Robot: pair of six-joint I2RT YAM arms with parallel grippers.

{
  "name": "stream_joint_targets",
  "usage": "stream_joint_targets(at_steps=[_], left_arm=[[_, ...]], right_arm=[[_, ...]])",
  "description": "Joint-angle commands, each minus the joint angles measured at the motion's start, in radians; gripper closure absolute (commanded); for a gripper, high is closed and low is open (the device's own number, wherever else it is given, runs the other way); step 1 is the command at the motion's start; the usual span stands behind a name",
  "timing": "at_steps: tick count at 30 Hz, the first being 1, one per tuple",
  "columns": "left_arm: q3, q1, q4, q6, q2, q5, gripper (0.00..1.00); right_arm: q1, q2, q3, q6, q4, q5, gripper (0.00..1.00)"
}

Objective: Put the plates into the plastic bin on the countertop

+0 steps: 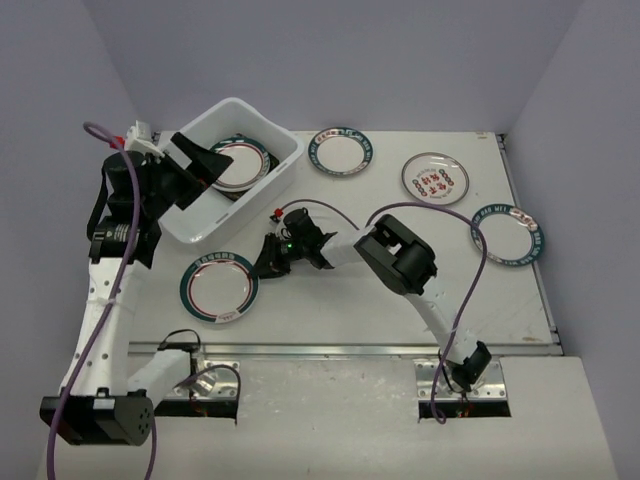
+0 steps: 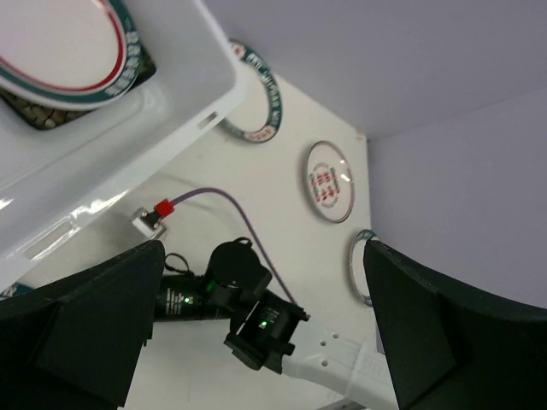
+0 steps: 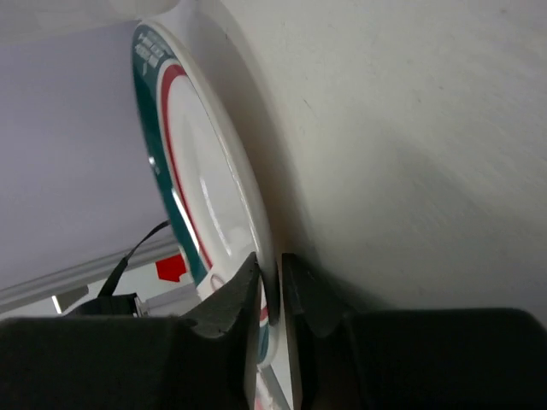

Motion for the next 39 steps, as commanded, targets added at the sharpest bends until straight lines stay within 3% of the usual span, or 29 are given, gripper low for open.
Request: stream_joint_targets(at_steps=[1, 4, 8, 14, 19, 22, 26, 31, 33, 36, 39], left_arm=[[0.028, -0.038, -0.177, 0.116, 0.042, -0.087, 0.0], [0.082, -0.082, -0.261, 0.201, 0.043, -0.186, 0.0], [0.082, -0.102, -0.306, 0.225, 0.041, -0.182, 0.0], [0.012, -0.113, -0.25, 0.225, 0.017, -0.054, 0.0], [-0.114, -0.117, -0.081, 0.229, 0.077, 0.319, 0.0], [-0.157, -0.123, -0.029, 0.241, 0.151, 0.488, 0.0], [-0.197, -0.151, 0.073, 0.231, 0.201, 0.625, 0.0], [-0.187, -0.204, 0.105, 0.229, 0.275, 0.63, 0.06], [-0.183, -0.207, 0.105, 0.237, 0.302, 0.624, 0.15], [-0.161, -0.209, 0.105, 0.239, 0.343, 0.635, 0.42], [-0.133, -0.217, 0.105, 0.237, 0.364, 0.644, 0.47]], right_arm=[[0.046, 0.055, -0.015, -0.005, -0.01, 0.088, 0.86], [0.044, -0.02, -0.153, -0.013, 0.055, 0.086, 1.0], [0.026, -0.187, -0.316, -0.107, 0.056, 0.027, 1.0], [-0.146, -0.579, -0.569, -0.351, -0.28, 0.042, 1.0], [-0.375, -0.822, -0.586, -0.631, -0.645, -0.038, 1.0], [-0.492, -0.879, -0.544, -0.662, -0.741, -0.141, 1.0], [-0.556, -0.909, -0.469, -0.578, -0.696, -0.295, 1.0], [-0.556, -0.907, -0.393, -0.393, -0.493, -0.368, 1.0], [-0.556, -0.907, -0.38, -0.326, -0.423, -0.381, 1.0], [-0.553, -0.908, -0.38, -0.247, -0.303, -0.389, 1.0], [-0.55, -0.906, -0.375, -0.222, -0.282, -0.384, 1.0]])
